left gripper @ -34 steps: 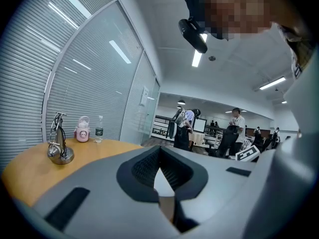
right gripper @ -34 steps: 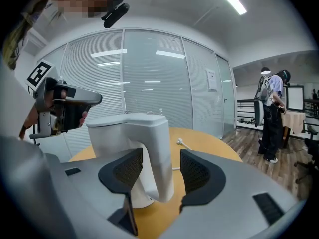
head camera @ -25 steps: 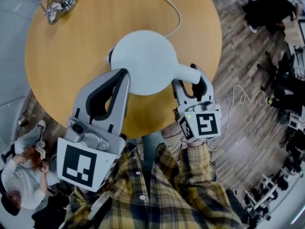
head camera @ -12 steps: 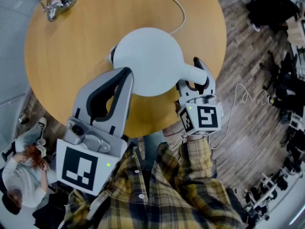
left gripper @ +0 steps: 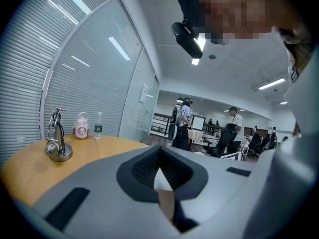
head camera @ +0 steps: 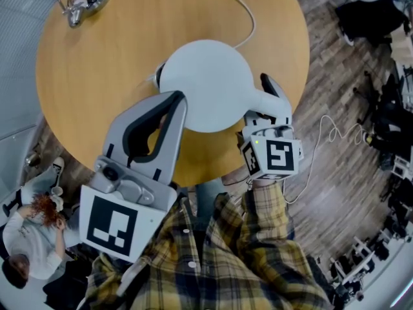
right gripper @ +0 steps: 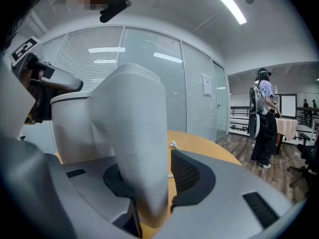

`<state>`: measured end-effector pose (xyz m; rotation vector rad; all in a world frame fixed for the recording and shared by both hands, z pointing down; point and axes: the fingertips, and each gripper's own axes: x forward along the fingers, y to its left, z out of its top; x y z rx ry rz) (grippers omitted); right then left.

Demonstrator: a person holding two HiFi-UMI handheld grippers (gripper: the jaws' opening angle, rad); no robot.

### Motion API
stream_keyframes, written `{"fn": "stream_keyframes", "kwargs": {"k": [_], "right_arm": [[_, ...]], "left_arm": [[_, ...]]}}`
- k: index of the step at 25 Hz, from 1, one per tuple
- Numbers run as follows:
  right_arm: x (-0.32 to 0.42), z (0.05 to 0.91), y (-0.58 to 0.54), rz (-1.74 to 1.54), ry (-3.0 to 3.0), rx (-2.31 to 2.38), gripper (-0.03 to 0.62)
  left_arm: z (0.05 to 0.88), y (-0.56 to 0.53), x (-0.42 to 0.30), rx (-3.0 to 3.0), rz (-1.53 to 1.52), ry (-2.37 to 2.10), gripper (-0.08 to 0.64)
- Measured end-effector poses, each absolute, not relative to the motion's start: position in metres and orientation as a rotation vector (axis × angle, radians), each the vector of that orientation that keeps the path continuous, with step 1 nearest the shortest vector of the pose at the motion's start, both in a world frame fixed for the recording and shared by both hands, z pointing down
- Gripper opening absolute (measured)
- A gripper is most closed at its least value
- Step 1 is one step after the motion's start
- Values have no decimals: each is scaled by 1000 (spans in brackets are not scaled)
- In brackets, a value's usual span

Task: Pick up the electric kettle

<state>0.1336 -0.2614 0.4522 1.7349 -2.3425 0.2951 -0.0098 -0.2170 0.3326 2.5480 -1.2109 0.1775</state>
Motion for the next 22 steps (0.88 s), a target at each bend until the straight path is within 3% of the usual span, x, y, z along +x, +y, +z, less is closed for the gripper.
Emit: {"fn": "stream_keyframes", "kwargs": {"k": [6, 22], "right_arm": [[130, 445, -264, 219, -2318, 1779, 59], [133, 444, -261, 212, -2271, 1823, 39]], "left_arm": [[330, -215, -13, 2546, 166, -1222, 3], [325, -213, -25, 2528, 156, -1261, 3]]}}
